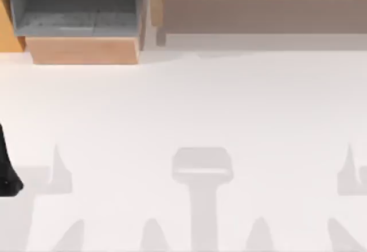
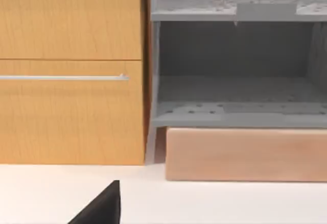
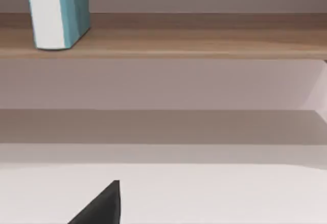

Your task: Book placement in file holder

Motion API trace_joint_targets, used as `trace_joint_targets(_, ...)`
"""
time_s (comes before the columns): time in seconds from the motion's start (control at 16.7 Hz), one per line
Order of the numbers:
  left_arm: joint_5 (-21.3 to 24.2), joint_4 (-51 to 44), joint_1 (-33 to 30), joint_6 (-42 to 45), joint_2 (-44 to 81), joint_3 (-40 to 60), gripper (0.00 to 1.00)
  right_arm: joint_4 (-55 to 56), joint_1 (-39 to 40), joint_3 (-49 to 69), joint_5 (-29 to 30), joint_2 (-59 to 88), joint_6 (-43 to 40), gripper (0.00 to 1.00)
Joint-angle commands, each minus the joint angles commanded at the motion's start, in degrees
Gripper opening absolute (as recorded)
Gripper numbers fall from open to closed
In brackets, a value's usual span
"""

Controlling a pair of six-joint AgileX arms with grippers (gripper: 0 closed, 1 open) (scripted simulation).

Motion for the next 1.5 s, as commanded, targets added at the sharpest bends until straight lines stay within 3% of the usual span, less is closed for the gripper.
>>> trace_joint_targets(0.3,-1.2,0.5,-1.1,0.0,3.2,2.9,1.00,0.0,0.0,0.0,0.0,0.0,0.0,1.00)
trace_joint_targets(0.6,-7.0,3.0,-7.1,0.3,19.6,17.5,1.00,0.0,0.0,0.0,0.0,0.0,0.0,1.00)
trace_joint_targets(0.9,-16.1,6.5,-17.1,0.6,45.6,40.6,1.00,0.0,0.0,0.0,0.0,0.0,0.0,1.00)
trace_joint_targets(1.5,-35.5,12.9,-39.8,0.9,107.3,95.8,1.00,0.0,0.0,0.0,0.0,0.0,0.0,1.00)
